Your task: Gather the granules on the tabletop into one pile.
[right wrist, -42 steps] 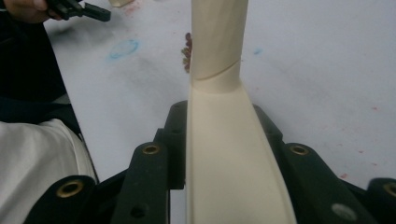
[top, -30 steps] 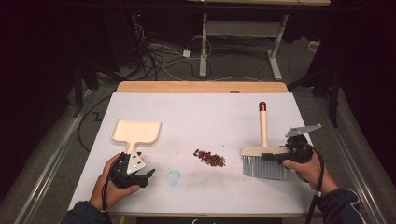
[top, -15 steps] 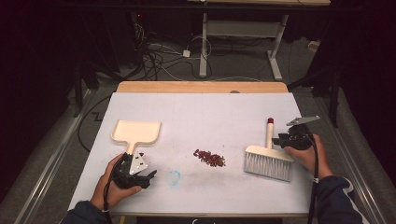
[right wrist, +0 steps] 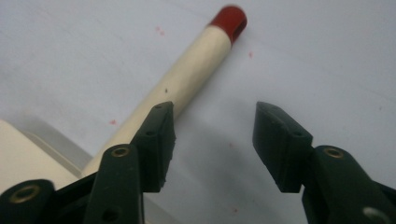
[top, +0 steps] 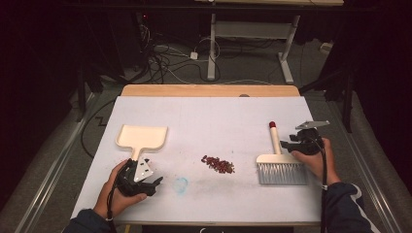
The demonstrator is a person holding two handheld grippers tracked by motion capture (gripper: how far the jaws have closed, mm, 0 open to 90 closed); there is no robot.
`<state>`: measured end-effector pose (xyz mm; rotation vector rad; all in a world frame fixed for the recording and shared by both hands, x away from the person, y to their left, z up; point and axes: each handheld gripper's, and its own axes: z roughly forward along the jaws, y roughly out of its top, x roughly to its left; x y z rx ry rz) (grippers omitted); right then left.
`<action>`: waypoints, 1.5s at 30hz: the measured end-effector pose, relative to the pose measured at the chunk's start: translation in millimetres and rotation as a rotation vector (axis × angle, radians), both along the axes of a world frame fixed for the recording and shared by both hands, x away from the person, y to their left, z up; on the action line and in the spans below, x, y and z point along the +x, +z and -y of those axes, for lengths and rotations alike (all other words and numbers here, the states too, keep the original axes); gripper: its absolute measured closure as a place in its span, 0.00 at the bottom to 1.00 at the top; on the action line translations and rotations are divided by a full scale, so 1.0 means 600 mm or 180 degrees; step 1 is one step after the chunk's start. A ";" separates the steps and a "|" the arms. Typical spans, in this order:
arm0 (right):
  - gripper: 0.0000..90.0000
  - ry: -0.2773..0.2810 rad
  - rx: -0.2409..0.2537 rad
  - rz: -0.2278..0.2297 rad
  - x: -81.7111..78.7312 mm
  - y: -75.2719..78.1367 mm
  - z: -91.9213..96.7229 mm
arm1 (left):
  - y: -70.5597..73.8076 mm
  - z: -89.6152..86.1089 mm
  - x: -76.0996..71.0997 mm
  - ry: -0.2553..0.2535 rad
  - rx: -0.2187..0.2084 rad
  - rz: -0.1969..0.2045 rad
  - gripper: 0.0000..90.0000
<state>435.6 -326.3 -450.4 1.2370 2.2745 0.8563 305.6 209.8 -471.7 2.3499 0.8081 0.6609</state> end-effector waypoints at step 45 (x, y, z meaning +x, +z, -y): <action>0.22 0.0410 0.0084 0.1507 -0.220 0.017 -0.093 | 0.011 0.010 -0.006 -0.0242 -0.0211 0.0170 0.18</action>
